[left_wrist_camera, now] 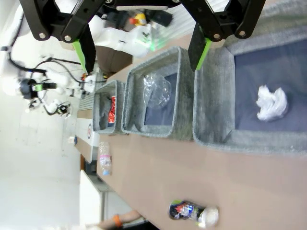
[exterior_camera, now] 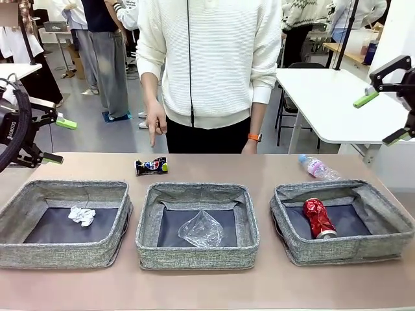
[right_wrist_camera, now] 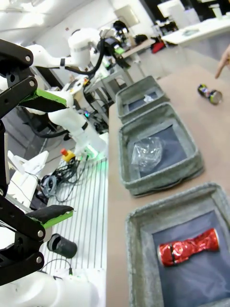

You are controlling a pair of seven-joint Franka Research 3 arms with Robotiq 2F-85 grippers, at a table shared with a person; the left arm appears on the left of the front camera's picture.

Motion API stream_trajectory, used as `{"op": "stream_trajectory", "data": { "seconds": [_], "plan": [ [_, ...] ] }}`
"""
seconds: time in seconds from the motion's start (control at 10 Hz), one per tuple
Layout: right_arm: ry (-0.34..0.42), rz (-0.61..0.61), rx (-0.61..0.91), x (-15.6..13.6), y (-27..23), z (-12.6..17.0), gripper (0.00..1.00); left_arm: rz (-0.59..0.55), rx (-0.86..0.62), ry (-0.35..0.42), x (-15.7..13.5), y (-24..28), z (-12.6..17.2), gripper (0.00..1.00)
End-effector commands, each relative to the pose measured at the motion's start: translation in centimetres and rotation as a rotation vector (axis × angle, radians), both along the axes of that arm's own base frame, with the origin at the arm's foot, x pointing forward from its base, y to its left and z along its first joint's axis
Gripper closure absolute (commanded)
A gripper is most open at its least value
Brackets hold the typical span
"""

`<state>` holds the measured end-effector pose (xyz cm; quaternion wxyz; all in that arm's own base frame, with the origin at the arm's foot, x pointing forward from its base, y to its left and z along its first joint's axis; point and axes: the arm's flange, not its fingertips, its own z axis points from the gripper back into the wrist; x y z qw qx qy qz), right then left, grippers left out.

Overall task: Sort the waste into the appropriate baskets.
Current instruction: Pick up the waste item pointed out by the person.

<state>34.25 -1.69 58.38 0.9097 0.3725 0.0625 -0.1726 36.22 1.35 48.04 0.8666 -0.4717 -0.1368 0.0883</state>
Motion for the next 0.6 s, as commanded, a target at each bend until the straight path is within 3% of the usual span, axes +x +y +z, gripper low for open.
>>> {"op": "stream_trajectory", "data": {
  "seconds": [0.0, 0.1, 0.4, 0.5],
  "plan": [
    [0.004, -0.005, 0.018, -0.2, 0.0, 0.0, 0.0, -0.224, 0.161, -0.442, 2.8, -4.6, 0.4, 0.0],
    [0.004, -0.005, 0.018, -0.2, 0.0, 0.0, 0.0, -0.331, 0.361, -0.681, 5.5, -9.8, -0.3, 0.0],
    [0.004, -0.005, 0.018, -0.2, 0.0, 0.0, 0.0, -0.628, 0.685, -1.151, 7.5, -21.3, -3.0, 0.0],
    [0.004, -0.005, 0.018, -0.2, 0.0, 0.0, 0.0, -0.752, 0.757, -1.124, 7.7, -22.5, -4.1, 0.0]
  ]
}}
